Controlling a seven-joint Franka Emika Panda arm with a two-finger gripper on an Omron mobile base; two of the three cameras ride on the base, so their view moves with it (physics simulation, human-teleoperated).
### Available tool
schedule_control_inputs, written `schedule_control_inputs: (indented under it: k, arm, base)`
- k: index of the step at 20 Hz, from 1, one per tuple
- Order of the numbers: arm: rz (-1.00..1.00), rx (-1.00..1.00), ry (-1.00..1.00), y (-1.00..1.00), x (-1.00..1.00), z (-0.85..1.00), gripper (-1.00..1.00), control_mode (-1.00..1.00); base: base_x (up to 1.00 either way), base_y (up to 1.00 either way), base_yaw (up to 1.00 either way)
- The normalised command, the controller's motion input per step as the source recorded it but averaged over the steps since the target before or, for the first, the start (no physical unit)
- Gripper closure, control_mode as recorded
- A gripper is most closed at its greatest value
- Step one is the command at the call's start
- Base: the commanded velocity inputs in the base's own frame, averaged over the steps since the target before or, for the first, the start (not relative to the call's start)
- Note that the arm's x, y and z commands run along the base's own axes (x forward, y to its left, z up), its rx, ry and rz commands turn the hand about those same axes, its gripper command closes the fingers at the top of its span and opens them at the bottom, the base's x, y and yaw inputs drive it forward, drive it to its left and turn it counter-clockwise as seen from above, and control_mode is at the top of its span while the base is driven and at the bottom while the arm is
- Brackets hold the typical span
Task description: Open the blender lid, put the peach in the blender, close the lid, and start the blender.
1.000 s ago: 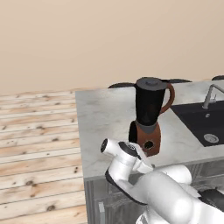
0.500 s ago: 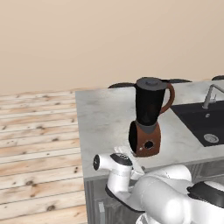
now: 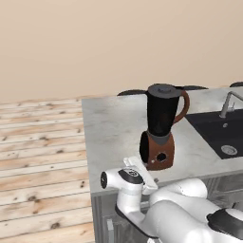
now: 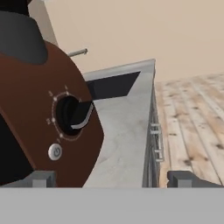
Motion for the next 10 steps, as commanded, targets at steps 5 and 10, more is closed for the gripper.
schedule_control_inputs:
  k: [5,10]
  arm:
    - [-0.02,-0.02,-0.02,-0.46,-0.04,0.0,-1.0,-1.0]
    - [0.0,0.0,-0.08,-0.54,-0.04,0.0,-1.0,-1.0]
  base:
    - [0.0,0.0,0.0]
    - [0.0,0.0,0.0]
